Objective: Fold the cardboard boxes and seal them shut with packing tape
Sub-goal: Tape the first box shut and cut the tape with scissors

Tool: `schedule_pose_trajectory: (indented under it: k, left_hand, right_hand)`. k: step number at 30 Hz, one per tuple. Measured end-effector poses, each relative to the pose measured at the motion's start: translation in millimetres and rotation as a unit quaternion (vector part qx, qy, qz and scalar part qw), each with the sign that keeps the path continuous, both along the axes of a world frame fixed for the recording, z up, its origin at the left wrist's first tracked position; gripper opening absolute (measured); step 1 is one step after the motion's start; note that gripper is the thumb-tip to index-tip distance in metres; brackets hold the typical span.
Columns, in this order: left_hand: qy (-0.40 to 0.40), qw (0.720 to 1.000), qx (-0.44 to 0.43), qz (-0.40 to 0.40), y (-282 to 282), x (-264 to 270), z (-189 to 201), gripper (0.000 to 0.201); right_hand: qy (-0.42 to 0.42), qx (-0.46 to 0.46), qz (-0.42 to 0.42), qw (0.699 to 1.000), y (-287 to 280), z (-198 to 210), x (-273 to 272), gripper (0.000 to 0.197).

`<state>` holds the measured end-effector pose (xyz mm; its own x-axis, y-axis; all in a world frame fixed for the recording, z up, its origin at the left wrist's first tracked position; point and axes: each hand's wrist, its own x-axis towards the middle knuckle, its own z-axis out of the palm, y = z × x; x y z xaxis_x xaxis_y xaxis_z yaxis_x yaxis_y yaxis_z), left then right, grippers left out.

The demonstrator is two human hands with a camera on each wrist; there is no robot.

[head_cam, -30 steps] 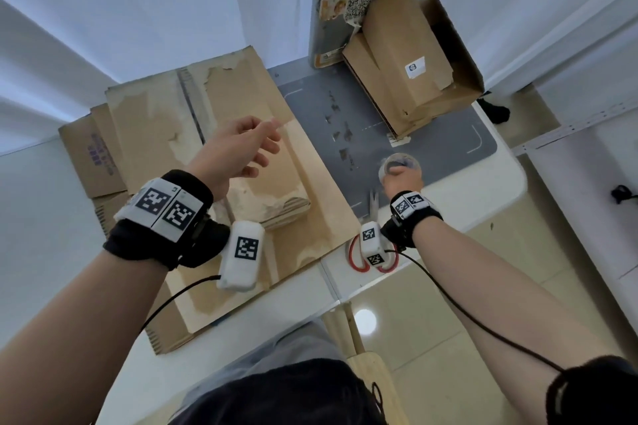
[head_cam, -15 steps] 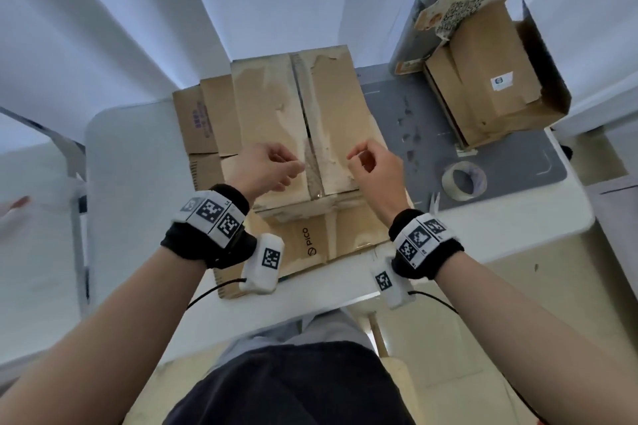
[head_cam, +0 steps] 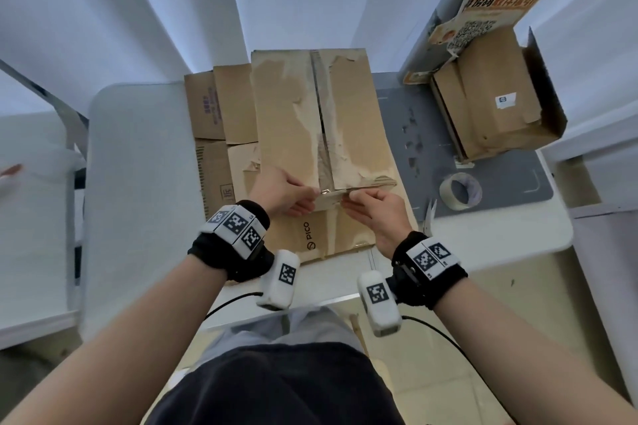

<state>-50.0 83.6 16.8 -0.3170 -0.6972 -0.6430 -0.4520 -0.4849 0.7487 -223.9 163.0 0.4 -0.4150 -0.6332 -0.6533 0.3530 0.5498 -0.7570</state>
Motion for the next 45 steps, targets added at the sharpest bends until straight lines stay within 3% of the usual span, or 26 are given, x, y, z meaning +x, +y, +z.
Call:
schedule_pose_trajectory:
  k: [6, 13, 20, 29, 34, 40, 45]
  left_hand:
    - [0.008, 1.000, 0.013, 0.003, -2, 0, -3, 0.024]
    - [0.008, 1.000, 0.017, -0.004, -4, 1, -7, 0.024]
    - [0.011, 1.000, 0.020, -0.007, -5, 2, -7, 0.024]
    - [0.010, 1.000, 0.022, -0.017, -7, 2, -6, 0.022]
    - [0.004, 1.000, 0.018, -0.020, -10, 1, -3, 0.023]
    - [-0.014, 0.977, -0.183, -0.106, -27, -7, 3, 0.007]
    - [-0.037, 0.963, -0.218, -0.152, -30, -13, -3, 0.013]
  right_hand:
    - [-0.071, -0.025, -0.035, 0.997, 3, 0, 0, 0.016]
    - [-0.066, -0.043, -0.057, 0.995, 8, -2, 2, 0.014]
    - [-0.062, -0.029, -0.008, 0.998, 5, -2, 0, 0.020]
    - [-0.133, 0.028, -0.002, 0.991, -7, -1, 2, 0.030]
    - [-0.143, 0.054, -0.002, 0.988, -14, 0, 4, 0.023]
    - [-0.166, 0.071, 0.004, 0.984, -16, 4, 3, 0.010]
    - [-0.183, 0.071, -0.003, 0.980, -14, 6, 7, 0.010]
